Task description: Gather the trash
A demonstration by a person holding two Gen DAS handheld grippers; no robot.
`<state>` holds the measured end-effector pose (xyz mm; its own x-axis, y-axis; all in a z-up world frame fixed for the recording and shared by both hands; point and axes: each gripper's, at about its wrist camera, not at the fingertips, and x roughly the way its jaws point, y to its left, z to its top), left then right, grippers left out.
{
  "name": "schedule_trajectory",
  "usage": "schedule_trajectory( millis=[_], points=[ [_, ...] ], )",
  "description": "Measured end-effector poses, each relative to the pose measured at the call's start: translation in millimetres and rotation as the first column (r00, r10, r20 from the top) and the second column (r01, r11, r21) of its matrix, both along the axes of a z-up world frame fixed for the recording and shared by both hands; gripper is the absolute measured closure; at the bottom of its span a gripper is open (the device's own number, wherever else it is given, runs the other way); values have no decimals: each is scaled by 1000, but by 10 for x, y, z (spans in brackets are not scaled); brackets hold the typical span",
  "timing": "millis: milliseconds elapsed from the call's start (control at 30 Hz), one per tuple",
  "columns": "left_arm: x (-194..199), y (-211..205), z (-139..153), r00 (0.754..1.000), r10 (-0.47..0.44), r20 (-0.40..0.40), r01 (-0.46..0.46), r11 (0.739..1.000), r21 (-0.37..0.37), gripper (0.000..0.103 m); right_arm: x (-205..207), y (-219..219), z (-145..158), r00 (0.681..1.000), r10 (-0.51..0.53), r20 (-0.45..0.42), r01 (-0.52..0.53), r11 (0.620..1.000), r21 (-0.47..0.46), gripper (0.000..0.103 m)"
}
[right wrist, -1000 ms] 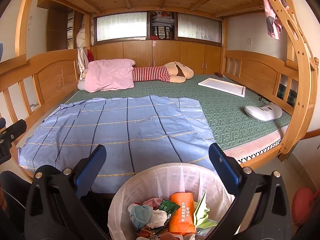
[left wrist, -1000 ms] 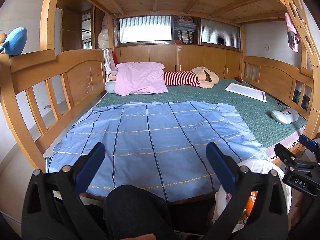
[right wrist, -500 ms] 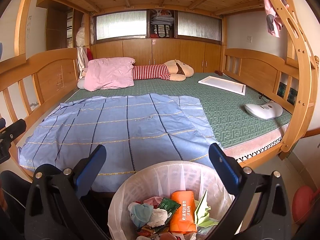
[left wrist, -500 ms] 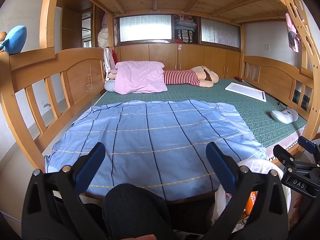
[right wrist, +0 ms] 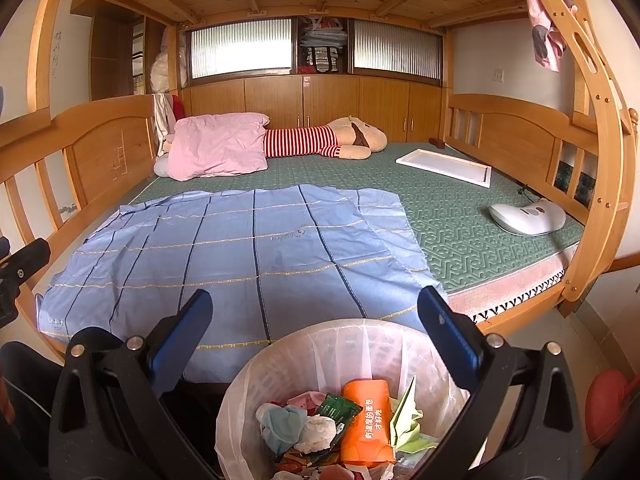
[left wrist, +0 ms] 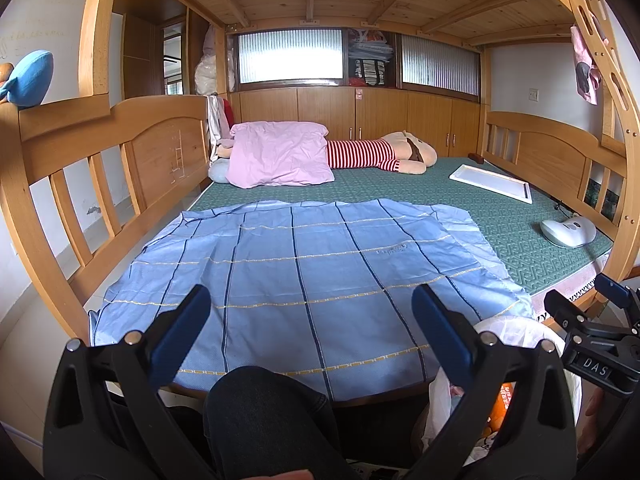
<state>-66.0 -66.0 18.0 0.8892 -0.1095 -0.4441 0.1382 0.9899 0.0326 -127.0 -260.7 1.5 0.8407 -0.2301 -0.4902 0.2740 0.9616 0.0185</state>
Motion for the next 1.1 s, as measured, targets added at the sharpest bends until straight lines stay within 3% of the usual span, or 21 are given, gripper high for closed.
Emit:
schedule_trajectory(
  millis=[1100],
  points=[
    [-33,-83,-86,1000,-2,-18,2,1000,-8,3,-10,12,-39,1000,-15,-14,15,1000,11,3]
  ],
)
